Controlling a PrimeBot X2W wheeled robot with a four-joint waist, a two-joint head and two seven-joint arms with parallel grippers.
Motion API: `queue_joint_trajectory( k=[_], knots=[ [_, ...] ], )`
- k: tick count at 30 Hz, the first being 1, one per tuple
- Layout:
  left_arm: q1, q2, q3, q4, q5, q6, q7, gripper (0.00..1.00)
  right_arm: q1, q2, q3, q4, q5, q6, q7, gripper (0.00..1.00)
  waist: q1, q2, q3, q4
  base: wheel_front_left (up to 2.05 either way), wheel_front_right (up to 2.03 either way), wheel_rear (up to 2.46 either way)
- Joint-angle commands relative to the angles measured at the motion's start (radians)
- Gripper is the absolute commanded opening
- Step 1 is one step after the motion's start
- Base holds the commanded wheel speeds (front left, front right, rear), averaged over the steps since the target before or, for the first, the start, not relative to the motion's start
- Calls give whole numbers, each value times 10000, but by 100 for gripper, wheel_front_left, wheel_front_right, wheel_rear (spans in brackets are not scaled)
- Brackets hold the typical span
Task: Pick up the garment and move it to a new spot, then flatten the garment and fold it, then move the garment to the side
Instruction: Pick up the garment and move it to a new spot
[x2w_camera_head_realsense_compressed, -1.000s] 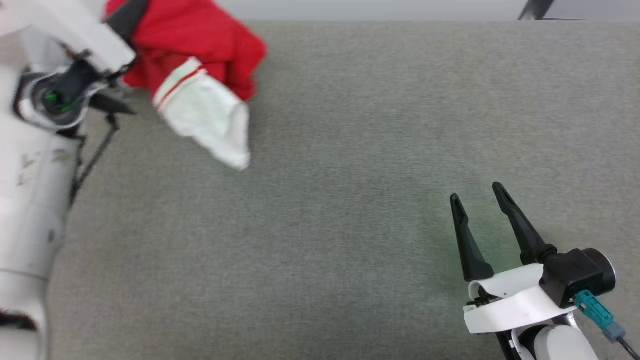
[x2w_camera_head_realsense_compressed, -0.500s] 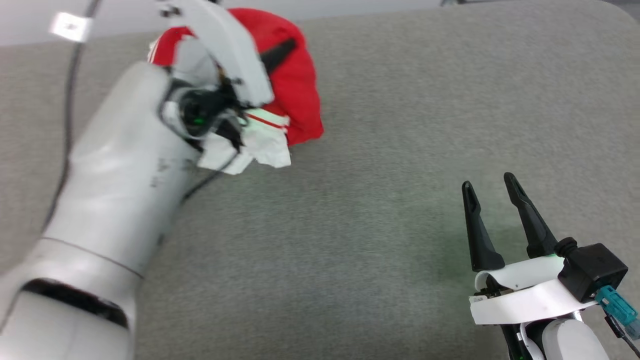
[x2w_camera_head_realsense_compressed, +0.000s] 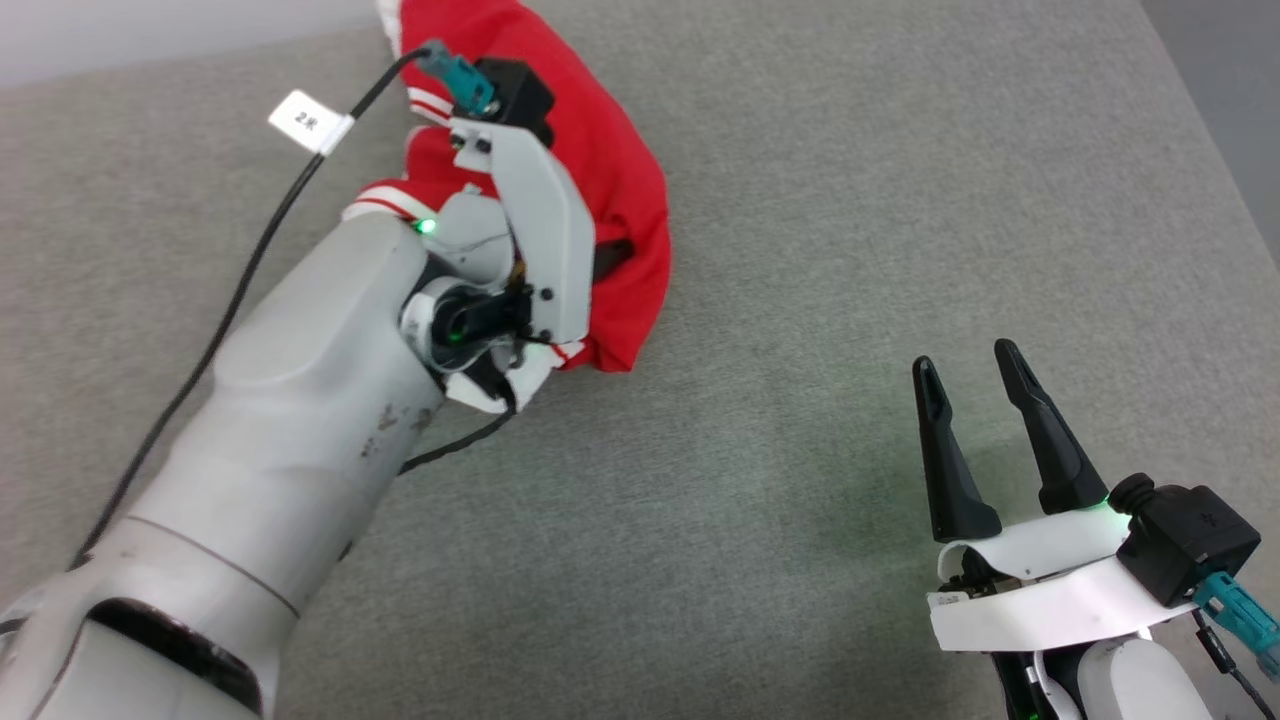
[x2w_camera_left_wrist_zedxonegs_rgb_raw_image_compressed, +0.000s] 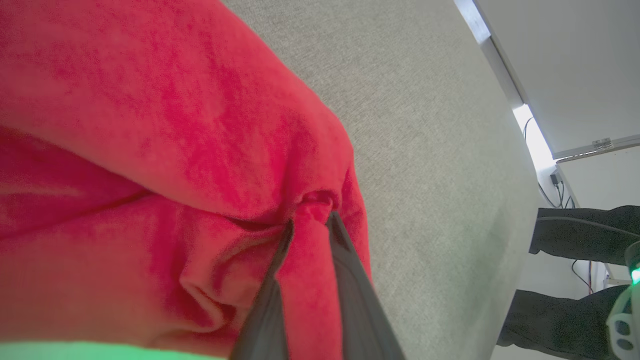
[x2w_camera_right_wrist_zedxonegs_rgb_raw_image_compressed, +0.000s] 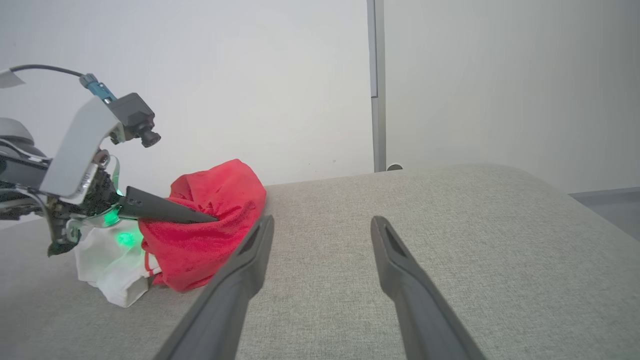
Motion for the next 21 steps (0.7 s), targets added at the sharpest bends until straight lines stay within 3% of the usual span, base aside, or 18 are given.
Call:
queue_joint_trajectory(
  k=[1, 8, 18, 19, 21],
  knots=[
    [100, 69, -84, 64, 96, -38, 63, 0, -36, 18, 39, -50, 80, -10, -48, 100, 0, 0, 216, -250, 0, 0, 0],
    [-120, 551, -504, 670, 617, -6, 72, 0, -179, 16, 62, -210, 228, -10, -49, 100, 0, 0, 629, -434, 0, 0, 0],
    [-292, 607, -889, 1345, 779, 10, -42, 0, -352, 18, 9, -202, 308, -10, -49, 100, 0, 0, 818, -485, 0, 0, 0],
    [-318, 578, -847, 1297, 680, 9, -107, 21, -352, 16, -22, -191, 289, -10, -49, 100, 0, 0, 800, -451, 0, 0, 0],
    [-381, 542, -847, 1183, 575, 6, -257, 46, -343, 18, -42, -160, 219, -10, -49, 100, 0, 0, 702, -350, 0, 0, 0]
  ],
)
